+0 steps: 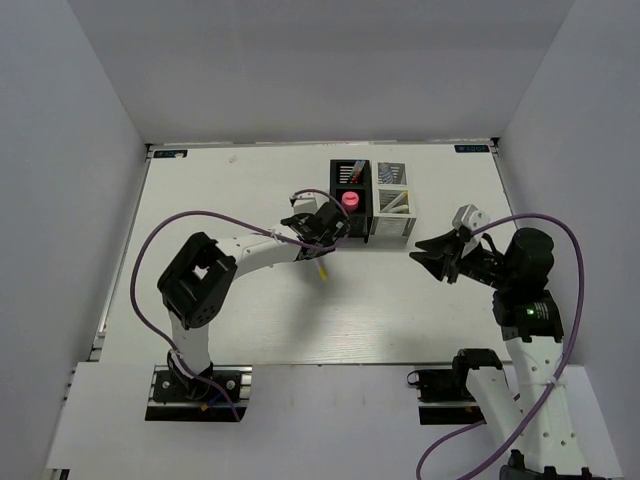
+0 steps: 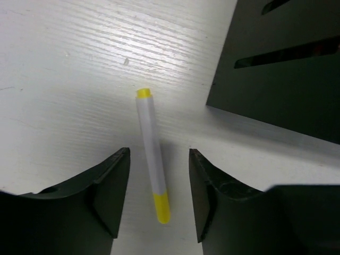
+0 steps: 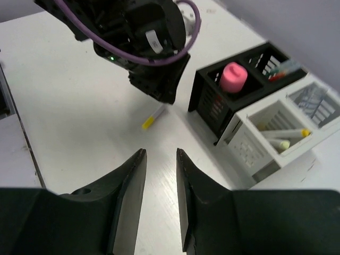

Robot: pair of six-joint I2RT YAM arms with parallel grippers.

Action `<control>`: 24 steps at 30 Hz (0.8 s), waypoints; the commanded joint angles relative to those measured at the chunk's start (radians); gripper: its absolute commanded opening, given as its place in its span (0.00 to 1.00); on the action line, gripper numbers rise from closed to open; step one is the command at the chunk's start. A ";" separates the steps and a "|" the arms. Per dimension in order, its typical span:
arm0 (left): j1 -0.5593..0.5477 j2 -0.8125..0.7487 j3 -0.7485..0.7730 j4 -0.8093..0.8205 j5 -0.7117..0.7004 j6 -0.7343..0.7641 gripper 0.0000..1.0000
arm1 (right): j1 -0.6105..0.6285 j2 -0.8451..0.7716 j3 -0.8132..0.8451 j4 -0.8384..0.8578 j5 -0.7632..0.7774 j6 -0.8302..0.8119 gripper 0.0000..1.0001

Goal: Sort the stationery into containers
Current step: Pick up the pen from the center of the board.

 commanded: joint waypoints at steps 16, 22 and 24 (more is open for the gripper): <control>0.037 0.118 0.048 -0.038 0.045 -0.033 0.41 | -0.013 -0.005 -0.039 -0.017 0.024 -0.004 0.37; 0.046 0.098 -0.002 -0.038 0.087 -0.024 0.07 | -0.048 -0.007 -0.033 -0.026 0.017 -0.001 0.37; 0.046 0.050 -0.045 -0.025 0.096 -0.011 0.06 | -0.053 -0.013 -0.033 -0.026 0.014 -0.004 0.37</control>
